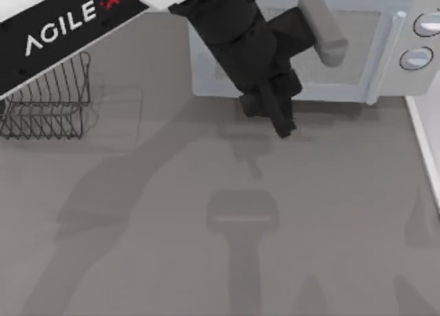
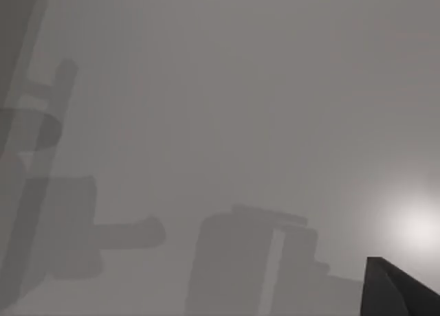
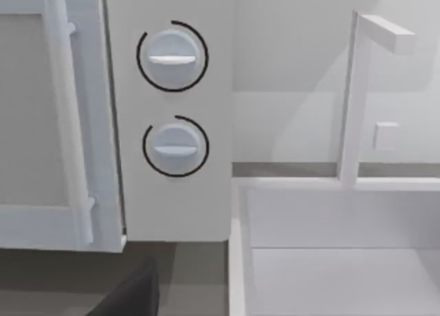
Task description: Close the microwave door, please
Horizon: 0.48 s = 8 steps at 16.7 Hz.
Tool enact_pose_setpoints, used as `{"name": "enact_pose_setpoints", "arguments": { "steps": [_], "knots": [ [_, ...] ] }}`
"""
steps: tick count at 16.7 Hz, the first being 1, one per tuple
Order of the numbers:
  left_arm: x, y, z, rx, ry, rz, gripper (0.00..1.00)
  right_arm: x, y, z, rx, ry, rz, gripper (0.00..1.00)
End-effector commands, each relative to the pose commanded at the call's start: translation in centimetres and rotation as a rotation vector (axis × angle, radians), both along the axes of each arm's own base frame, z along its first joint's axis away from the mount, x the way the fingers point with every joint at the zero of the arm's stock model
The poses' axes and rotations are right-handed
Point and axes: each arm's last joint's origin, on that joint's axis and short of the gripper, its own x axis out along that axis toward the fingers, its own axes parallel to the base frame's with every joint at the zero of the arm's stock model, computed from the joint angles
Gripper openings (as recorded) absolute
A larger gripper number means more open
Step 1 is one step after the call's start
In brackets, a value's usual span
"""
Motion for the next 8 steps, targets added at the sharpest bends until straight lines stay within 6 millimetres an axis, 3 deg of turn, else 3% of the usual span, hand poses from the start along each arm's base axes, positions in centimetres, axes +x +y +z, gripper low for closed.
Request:
{"name": "enact_pose_setpoints", "arguments": {
  "steps": [3, 8],
  "knots": [
    [0.1, -0.5, 0.0, 0.0, 0.001, 0.001, 0.0, 0.0, 0.0, 0.0, 0.0, 0.0, 0.0, 1.0],
    [0.5, -0.9, 2.1, -0.063, -0.079, 0.001, 0.0, 0.0, 0.0, 0.0, 0.0, 0.0, 0.0, 1.0]
  ]
}}
